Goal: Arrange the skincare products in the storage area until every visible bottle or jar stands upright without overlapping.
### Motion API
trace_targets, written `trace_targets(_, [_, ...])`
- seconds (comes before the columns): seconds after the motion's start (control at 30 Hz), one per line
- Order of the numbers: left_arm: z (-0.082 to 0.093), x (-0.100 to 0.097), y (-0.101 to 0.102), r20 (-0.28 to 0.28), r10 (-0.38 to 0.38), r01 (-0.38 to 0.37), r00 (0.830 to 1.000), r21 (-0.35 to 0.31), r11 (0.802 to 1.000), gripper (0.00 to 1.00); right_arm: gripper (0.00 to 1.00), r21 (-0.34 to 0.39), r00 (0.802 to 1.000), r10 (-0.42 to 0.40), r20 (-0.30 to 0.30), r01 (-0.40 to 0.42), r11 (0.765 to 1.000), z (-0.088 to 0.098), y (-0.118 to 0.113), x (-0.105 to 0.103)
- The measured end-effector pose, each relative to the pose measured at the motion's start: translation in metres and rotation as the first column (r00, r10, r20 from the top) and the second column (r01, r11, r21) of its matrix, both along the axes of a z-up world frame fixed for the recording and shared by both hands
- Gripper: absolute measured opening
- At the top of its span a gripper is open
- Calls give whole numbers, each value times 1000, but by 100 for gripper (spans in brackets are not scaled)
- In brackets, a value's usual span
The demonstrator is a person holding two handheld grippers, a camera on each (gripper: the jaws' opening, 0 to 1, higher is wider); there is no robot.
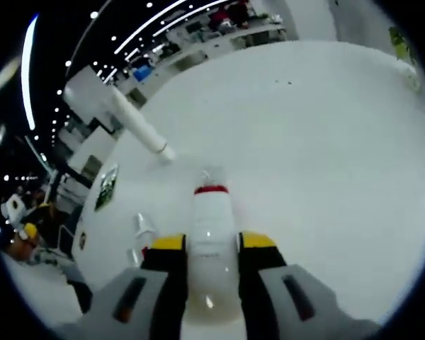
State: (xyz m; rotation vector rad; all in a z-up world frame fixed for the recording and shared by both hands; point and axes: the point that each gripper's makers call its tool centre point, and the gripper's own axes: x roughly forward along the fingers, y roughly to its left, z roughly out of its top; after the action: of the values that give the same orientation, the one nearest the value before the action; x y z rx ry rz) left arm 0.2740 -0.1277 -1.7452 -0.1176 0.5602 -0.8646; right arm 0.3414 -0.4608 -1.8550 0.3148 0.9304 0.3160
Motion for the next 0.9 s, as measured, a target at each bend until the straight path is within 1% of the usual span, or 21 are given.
trace_targets(0.03, [0,0,0,0,1,-1,1000,-2,1000,51,24,-6,1000,1,1,-1,1000,0,0,0])
trace_targets(0.07, [-1,0,1,-1,1,-1,1000,-3,1000,51,24,-30,1000,12,1,-11,999,-2,-1,-1])
trace_targets(0.23, [-9,-6,3,-22,-8,8,1000,7,1000,51,24,-122,997,76,-34,-79,989,-13,-1,-9])
trace_targets(0.27, [-10,-7,3,-26,-8,8,1000,9,1000,51,24,-142,994,96,-48,-102,985,-15,0,-11])
trace_targets(0.3, [-11,-8,4,-30,-7,7,1000,10,1000,51,24,-183,990,130,-62,-140,973,-19,-1,-13])
trace_targets(0.37, [-12,-8,6,-34,-2,2,999,11,1000,50,24,-219,985,153,-79,-167,961,-23,-1,-15])
trace_targets(0.43, [-13,-7,7,-37,3,-2,999,12,1000,50,24,-239,981,169,-98,-188,953,-26,-1,-16])
trace_targets(0.47, [-13,-6,8,-38,9,-9,999,13,1000,50,24,-267,974,192,-116,-217,939,-29,-2,-18])
trace_targets(0.5, [-13,-5,9,-38,13,-13,999,14,1000,50,24,-266,969,203,-139,-234,935,-34,-1,-20])
trace_targets(0.57, [-14,-3,10,-43,21,-20,999,15,1000,50,24,-282,964,216,-153,-252,926,-37,-2,-21])
trace_targets(0.6, [-13,-2,10,-43,23,-22,999,16,1000,50,24,-281,965,218,-142,-251,926,-36,-3,-18])
trace_targets(0.7, [-14,0,9,-44,25,-24,999,16,1000,50,25,-295,960,230,-157,-268,917,-40,-6,-14])
trace_targets(0.9, [-15,3,5,-44,19,-18,999,20,1000,50,26,-284,956,247,-158,-284,916,-41,-4,-12])
